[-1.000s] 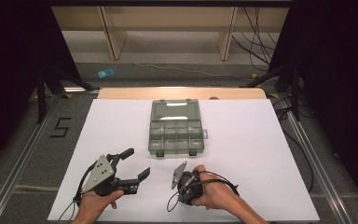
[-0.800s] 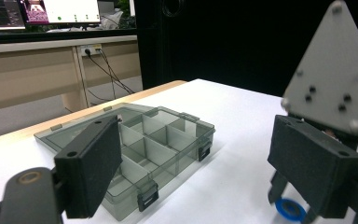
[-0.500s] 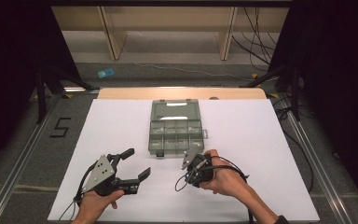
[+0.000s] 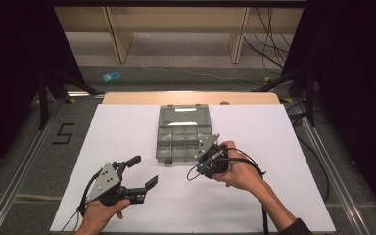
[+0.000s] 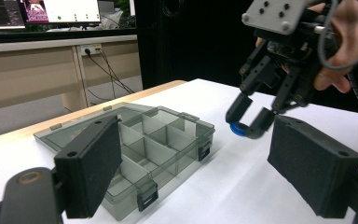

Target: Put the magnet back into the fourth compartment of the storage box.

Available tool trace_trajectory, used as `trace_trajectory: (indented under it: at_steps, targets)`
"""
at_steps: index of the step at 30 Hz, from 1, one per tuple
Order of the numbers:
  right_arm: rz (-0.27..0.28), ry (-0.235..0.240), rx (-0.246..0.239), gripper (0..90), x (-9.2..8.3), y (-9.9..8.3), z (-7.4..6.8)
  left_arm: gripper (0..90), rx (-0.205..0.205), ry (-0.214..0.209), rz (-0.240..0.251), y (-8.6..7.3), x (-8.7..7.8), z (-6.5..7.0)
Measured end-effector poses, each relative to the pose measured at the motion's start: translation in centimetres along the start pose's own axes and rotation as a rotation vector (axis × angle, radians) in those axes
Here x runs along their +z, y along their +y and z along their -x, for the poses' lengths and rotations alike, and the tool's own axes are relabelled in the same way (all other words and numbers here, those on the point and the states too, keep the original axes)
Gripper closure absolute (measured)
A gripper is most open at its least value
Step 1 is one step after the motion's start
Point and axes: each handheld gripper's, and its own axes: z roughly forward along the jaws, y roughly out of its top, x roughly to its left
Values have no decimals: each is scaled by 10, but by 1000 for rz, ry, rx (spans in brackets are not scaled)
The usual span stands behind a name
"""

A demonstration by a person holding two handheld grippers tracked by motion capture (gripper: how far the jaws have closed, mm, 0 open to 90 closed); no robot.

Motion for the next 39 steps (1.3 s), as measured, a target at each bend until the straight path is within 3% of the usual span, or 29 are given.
trace_trajectory:
  at_steps: [11, 39]
  targets:
    - [20, -47, 27, 629, -4, 4, 21, 166, 2, 1, -4, 0, 0, 0]
    - [55, -120, 93, 629, 15, 7, 72, 167, -2, -1, 2, 0, -1, 0]
